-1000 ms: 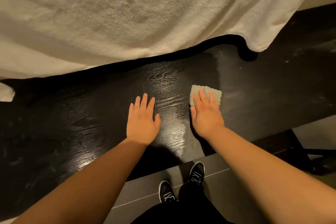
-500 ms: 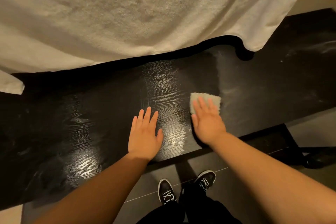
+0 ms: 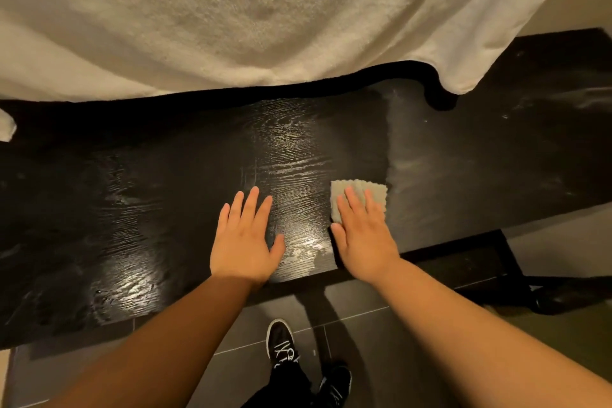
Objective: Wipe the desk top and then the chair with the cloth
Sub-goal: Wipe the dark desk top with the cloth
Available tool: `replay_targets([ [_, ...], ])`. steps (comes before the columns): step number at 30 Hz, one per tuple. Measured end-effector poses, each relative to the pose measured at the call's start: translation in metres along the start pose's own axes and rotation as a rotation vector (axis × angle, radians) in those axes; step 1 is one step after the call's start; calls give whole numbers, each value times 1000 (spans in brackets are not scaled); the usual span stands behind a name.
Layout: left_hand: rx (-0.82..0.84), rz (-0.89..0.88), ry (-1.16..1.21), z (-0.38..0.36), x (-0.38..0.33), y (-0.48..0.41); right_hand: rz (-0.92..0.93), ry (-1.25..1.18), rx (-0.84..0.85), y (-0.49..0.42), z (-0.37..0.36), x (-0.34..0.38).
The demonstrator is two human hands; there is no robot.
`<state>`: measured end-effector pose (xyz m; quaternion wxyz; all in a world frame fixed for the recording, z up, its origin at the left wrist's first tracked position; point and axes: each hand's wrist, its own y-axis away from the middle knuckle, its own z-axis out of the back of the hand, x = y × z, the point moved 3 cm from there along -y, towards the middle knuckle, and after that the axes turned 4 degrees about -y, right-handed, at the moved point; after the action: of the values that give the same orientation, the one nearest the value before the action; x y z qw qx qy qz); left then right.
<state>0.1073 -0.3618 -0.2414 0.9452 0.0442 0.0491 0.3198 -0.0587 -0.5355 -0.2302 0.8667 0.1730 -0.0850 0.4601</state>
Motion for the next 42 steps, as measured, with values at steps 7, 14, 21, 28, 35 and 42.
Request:
replay_targets([
  [7, 29, 12, -45, 6, -3, 2, 342, 78, 46, 27, -36, 41],
  [14, 9, 18, -64, 7, -5, 2, 23, 19, -91, 32, -9, -31],
  [21, 3, 20, -65, 12, -5, 1, 291, 60, 65, 44, -41, 50],
  [28, -8, 17, -44, 9, -3, 1, 269, 151, -85, 42, -7, -49],
  [35, -5, 21, -61, 12, -5, 0, 84, 80, -85, 38, -23, -1],
  [42, -3, 21, -48, 14, -6, 0, 279, 117, -54, 38, -11, -52],
])
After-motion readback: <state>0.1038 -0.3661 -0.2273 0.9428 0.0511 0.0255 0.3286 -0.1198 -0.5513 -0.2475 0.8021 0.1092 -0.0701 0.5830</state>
